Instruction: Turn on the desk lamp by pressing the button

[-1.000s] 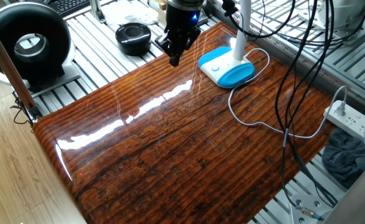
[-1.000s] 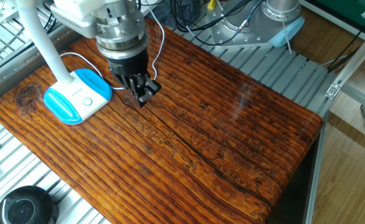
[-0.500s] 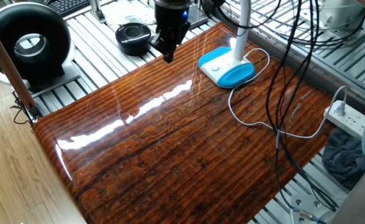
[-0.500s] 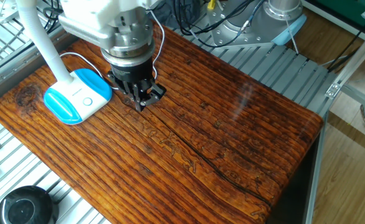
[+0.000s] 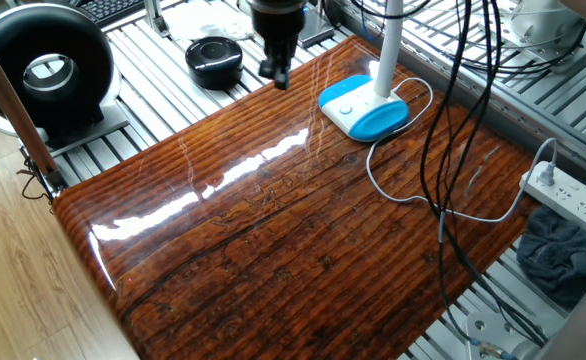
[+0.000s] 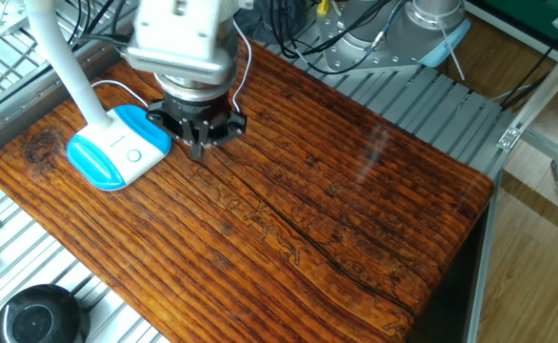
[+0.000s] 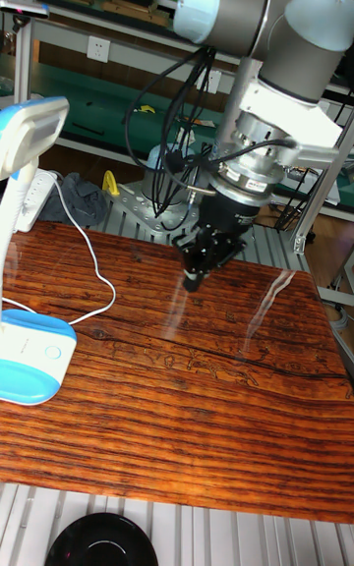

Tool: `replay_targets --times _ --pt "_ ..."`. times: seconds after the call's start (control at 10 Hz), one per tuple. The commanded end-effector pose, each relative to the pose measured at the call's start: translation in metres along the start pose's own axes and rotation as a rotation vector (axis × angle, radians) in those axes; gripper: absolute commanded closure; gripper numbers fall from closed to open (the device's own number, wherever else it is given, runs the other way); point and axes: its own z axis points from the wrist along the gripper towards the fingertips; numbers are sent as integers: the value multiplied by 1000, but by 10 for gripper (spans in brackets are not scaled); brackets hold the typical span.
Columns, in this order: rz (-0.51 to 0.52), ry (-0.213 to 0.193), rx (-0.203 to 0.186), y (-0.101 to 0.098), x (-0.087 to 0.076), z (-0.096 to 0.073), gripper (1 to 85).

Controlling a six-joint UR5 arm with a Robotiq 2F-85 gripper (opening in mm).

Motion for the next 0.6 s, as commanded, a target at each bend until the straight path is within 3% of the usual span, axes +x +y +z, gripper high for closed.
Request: replay_targets --times 0.0,0.2,0.5 --pt "-153 -9 39 5 27 20 847" --pt "-194 -53 21 7 42 42 847" --pt "-238 -62 47 -3 51 54 847"
